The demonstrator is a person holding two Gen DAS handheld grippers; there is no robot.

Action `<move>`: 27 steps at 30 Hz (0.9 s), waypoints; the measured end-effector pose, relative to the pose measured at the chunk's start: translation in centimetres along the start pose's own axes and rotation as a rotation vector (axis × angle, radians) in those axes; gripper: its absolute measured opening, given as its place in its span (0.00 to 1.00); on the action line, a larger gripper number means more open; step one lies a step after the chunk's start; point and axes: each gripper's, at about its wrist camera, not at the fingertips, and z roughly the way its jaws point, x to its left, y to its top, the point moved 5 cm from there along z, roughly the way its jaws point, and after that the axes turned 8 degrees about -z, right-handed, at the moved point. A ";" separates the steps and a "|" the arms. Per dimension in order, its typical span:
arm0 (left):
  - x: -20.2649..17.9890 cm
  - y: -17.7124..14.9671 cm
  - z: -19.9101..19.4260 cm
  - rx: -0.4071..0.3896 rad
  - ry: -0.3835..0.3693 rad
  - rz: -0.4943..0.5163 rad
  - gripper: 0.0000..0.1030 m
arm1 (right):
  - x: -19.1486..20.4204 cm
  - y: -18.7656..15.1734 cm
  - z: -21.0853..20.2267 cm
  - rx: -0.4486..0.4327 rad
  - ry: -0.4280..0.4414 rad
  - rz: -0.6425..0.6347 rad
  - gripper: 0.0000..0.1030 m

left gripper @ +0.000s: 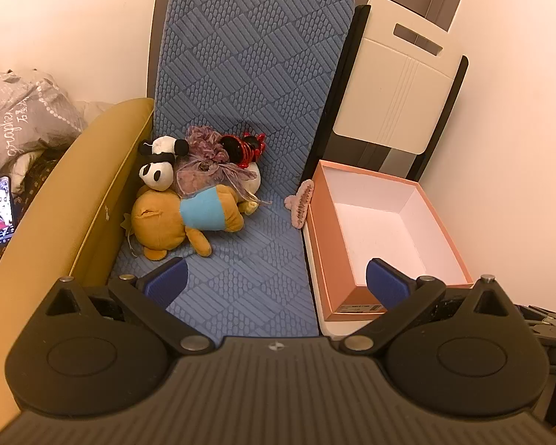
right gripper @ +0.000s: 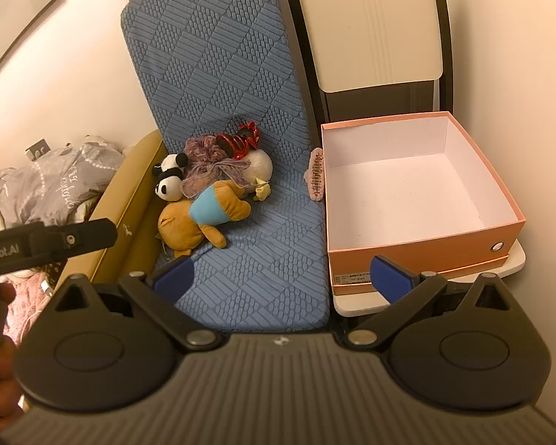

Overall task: Organize objects
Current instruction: 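Move both tools toward the plush toy pile on the chair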

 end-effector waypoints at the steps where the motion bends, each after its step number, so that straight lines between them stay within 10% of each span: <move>1: 0.0 0.0 0.1 0.002 0.002 0.001 1.00 | 0.0 0.0 0.1 0.001 0.001 0.001 1.00; 27: 1.2 0.7 4.5 0.066 0.005 -0.025 1.00 | -1.1 1.0 3.4 0.041 0.018 0.035 1.00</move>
